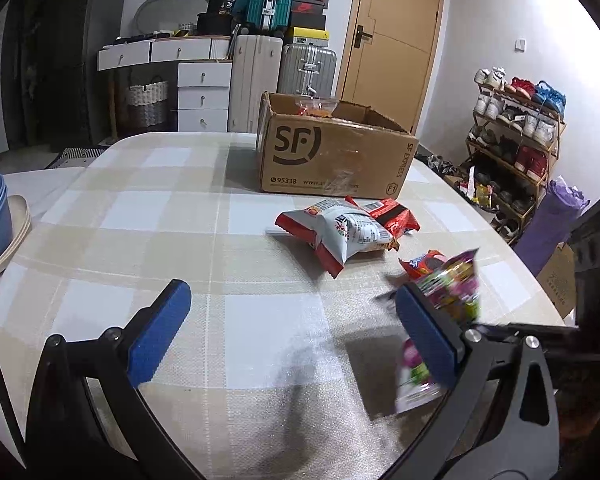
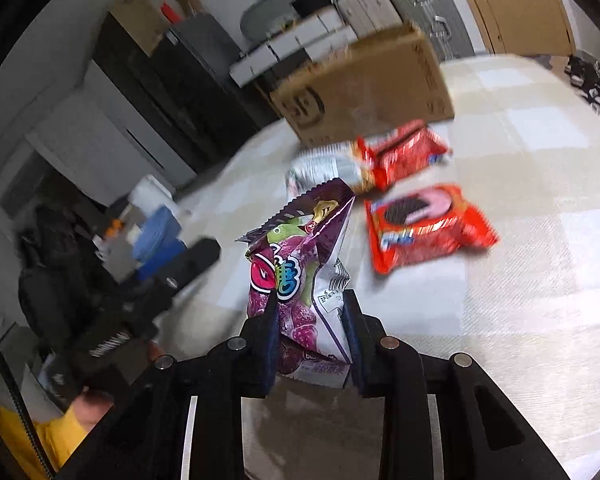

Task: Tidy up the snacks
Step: 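Grasp the purple candy bag with the right gripper and lift it, then grasp the white-and-red chip bag with the left gripper while the right holds the candy bag, then carry both held bags over the cardboard box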

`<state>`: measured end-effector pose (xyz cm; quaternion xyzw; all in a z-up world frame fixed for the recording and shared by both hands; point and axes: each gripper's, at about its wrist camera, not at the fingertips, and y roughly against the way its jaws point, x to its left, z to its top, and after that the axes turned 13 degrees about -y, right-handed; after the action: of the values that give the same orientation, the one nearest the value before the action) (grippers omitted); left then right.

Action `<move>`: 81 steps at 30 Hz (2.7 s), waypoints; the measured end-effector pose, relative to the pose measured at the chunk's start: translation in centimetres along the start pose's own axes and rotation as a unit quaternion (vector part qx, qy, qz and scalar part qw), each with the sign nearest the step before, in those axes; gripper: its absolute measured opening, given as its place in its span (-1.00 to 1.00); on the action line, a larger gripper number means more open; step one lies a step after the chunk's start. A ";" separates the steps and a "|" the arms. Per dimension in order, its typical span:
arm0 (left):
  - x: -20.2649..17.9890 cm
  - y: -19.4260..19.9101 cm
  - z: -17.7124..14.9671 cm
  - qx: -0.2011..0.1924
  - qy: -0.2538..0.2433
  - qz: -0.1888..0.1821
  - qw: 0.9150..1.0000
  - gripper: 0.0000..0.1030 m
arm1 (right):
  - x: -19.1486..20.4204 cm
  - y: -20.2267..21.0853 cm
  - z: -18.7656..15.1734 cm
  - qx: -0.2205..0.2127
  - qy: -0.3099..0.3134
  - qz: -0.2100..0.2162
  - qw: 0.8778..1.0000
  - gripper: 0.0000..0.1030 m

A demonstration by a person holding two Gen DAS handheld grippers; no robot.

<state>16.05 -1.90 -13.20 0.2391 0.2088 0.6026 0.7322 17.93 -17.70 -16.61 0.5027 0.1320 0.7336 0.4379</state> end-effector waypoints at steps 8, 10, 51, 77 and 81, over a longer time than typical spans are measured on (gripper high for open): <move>0.0 -1.7 3.9 0.018 -0.054 -0.033 0.998 0.98 | -2.8 4.1 1.1 -0.060 -0.041 0.064 0.995 -0.45; 0.3 -3.0 5.4 0.022 -0.066 -0.046 0.996 0.98 | -3.5 4.5 1.0 -0.065 -0.050 0.077 0.994 -0.45; 1.1 -1.8 10.1 0.152 -0.105 -0.107 0.977 -0.14 | -2.4 7.6 2.5 -0.106 -0.056 0.109 0.987 -0.45; 0.5 19.0 3.3 0.042 -0.039 -0.071 0.996 -0.14 | 6.3 10.9 1.2 -0.132 0.033 0.072 0.988 -0.45; 0.9 18.1 3.7 0.039 -0.033 -0.077 0.996 -0.14 | 6.1 10.6 1.8 -0.133 0.034 0.075 0.988 -0.45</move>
<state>4.31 1.49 0.63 0.2699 0.2257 0.5276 0.7732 13.41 -19.56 -5.29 0.4236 0.0099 0.7919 0.4397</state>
